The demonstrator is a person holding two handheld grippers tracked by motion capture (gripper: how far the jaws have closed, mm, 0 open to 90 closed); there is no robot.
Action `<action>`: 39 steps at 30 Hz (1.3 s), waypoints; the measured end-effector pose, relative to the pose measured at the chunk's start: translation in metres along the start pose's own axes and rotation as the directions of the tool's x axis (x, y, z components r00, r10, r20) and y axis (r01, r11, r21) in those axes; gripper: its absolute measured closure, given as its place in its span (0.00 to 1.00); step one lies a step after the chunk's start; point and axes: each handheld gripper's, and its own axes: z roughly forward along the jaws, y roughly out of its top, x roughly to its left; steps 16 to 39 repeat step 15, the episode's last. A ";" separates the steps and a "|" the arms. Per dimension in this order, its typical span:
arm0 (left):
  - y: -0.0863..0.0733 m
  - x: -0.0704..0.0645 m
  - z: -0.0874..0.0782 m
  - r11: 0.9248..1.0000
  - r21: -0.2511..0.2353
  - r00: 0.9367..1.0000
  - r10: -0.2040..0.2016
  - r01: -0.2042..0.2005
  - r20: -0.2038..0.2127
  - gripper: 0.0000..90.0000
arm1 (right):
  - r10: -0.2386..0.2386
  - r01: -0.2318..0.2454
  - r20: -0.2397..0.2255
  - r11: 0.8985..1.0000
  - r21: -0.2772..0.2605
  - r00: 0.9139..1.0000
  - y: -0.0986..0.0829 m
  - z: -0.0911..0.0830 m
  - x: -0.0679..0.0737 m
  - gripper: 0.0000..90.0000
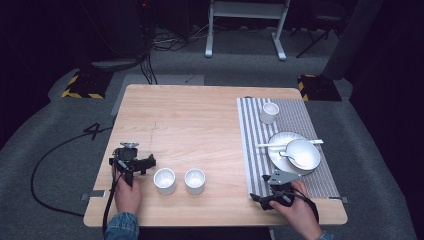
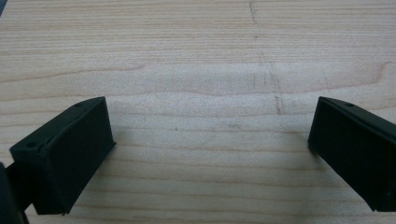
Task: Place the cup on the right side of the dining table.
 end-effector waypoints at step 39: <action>0.000 0.000 0.000 1.000 -0.001 1.000 -0.002 0.002 -0.001 0.00 | -0.019 0.019 -0.011 1.000 0.002 1.000 0.000 0.000 -0.001 0.16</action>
